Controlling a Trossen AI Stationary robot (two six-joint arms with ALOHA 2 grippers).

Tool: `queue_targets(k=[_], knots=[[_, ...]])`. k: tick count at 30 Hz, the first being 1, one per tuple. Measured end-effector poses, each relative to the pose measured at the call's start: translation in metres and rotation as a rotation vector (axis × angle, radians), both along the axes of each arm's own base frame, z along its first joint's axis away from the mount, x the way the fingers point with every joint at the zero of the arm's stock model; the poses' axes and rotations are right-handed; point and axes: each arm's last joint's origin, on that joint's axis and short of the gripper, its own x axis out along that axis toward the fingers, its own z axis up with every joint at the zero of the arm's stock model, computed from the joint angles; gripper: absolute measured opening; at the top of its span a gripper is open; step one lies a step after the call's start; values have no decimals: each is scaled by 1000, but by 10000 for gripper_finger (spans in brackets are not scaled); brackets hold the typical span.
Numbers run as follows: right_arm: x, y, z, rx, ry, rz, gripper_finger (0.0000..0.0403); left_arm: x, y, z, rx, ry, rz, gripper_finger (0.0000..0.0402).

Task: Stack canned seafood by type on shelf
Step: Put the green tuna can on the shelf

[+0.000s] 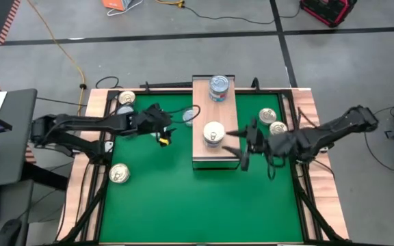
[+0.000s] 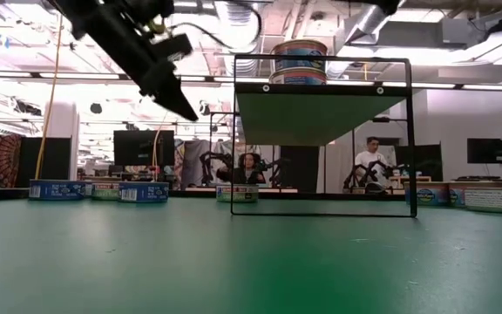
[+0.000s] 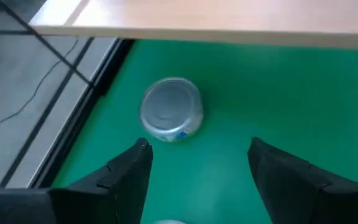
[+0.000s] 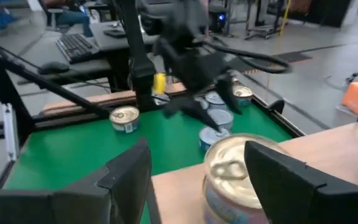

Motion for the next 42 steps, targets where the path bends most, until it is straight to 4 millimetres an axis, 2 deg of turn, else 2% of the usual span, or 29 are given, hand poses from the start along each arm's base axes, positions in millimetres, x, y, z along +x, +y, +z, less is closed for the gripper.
queue_targets(k=[6,12,16,21,25,30,33,36,42], knots=[[6,43,-13,-39,-10,-4,286,26,34,-30,64,15,30,254],[5,71,-27,-47,9,6,286,41,70,-58,156,21,76,254],[6,80,-33,-71,15,-18,286,43,91,-75,127,26,45,254],[4,82,-32,-68,10,-11,286,46,114,-84,2,-5,6,254],[5,81,-32,-65,6,-14,286,49,122,-87,-44,-25,-37,254],[5,82,-32,-63,5,-14,286,50,115,-91,-99,88,-82,254],[5,82,-32,-59,2,-14,286,48,104,-89,-163,165,-92,254],[5,82,-30,-49,-11,-15,286,46,88,-86,-238,223,-112,254],[3,87,-29,-14,-34,6,286,43,41,-81,-389,334,-182,254]])
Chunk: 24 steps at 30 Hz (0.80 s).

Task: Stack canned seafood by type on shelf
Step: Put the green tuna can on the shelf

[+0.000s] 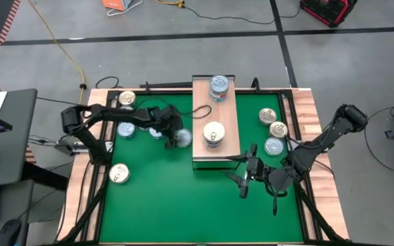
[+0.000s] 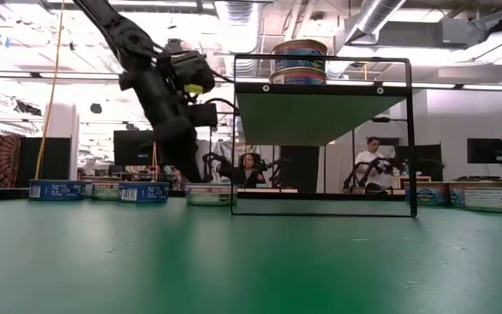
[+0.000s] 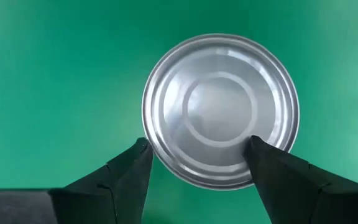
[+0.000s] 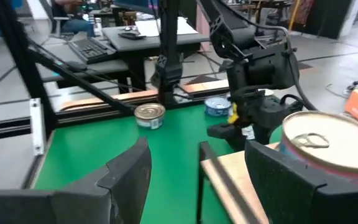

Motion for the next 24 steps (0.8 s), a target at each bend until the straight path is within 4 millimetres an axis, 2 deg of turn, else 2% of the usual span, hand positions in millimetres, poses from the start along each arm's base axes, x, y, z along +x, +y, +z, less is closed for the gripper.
queue_targets(k=[3,7,15,20,24], knots=[[0,7,-5,24,6,18,286,0,-29,1,-19,11,-53,254],[7,21,-23,42,38,30,286,1,-69,4,-13,11,-89,254],[33,39,-75,133,127,35,286,-4,-141,2,5,3,-104,254],[51,51,-96,128,167,38,286,-11,-174,2,61,-19,-75,254],[56,56,-103,104,197,34,286,-17,-187,1,121,-36,32,254]])
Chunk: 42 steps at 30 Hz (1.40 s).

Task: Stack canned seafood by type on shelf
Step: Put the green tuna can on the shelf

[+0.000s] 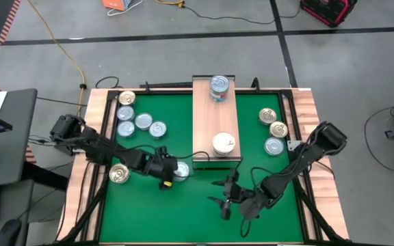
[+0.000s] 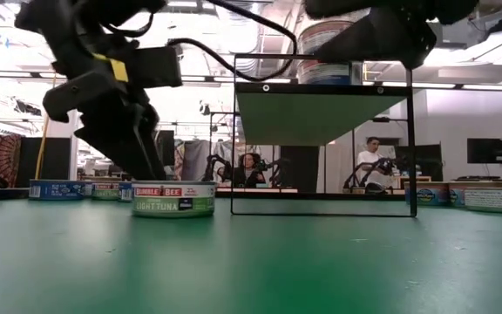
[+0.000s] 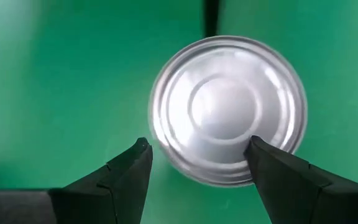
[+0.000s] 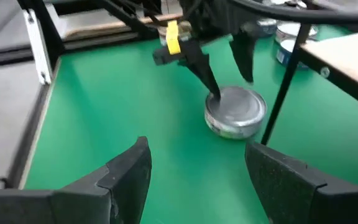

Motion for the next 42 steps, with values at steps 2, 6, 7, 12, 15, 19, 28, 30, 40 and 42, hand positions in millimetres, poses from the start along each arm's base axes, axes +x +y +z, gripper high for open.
queue_targets(k=[2,6,7,12,15,19,28,30,40,42], knots=[[-1,-1,0,1,10,-8,286,-5,-1,1,46,-5,68,254],[-10,-8,20,54,-14,-34,286,-14,-5,7,73,-10,81,254],[-15,-7,26,65,-24,-36,286,-16,-9,9,62,-20,69,254],[-47,-9,52,81,-8,-31,286,-24,-29,15,22,-51,13,254],[-60,-23,65,84,4,-77,286,-29,-42,15,-15,-66,-4,254],[-71,-47,78,46,21,-152,286,-34,-55,15,-36,-87,-26,254],[-82,-97,83,0,162,-302,286,-47,-59,30,42,-148,-42,254],[-79,-105,82,4,191,-326,286,-49,-56,34,40,-157,-35,254],[-53,-130,67,11,297,-376,286,-57,-47,46,53,-196,53,254],[-48,-131,66,2,293,-365,286,-57,-47,46,52,-192,51,254]])
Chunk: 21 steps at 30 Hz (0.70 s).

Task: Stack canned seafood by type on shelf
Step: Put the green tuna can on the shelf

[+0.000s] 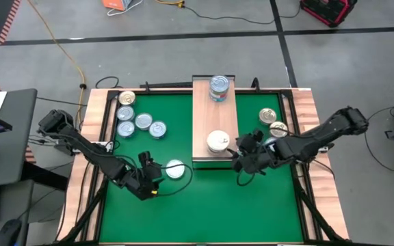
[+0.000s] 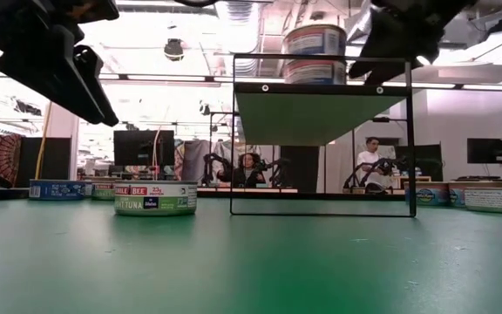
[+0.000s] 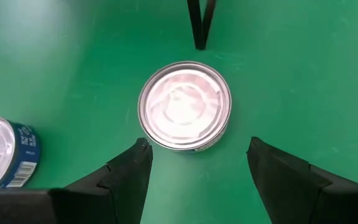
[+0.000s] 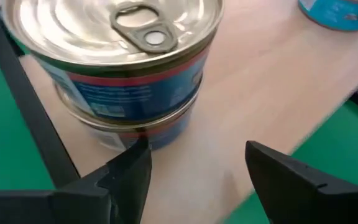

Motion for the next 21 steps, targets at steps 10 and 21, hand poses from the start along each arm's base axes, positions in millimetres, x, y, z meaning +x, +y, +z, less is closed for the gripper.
queue_targets(k=[10,21], knots=[[-9,38,34,-42,-164,120,286,-2,2,-5,20,26,-21,254],[26,130,8,-220,-307,466,286,2,25,-35,173,-61,24,254]])
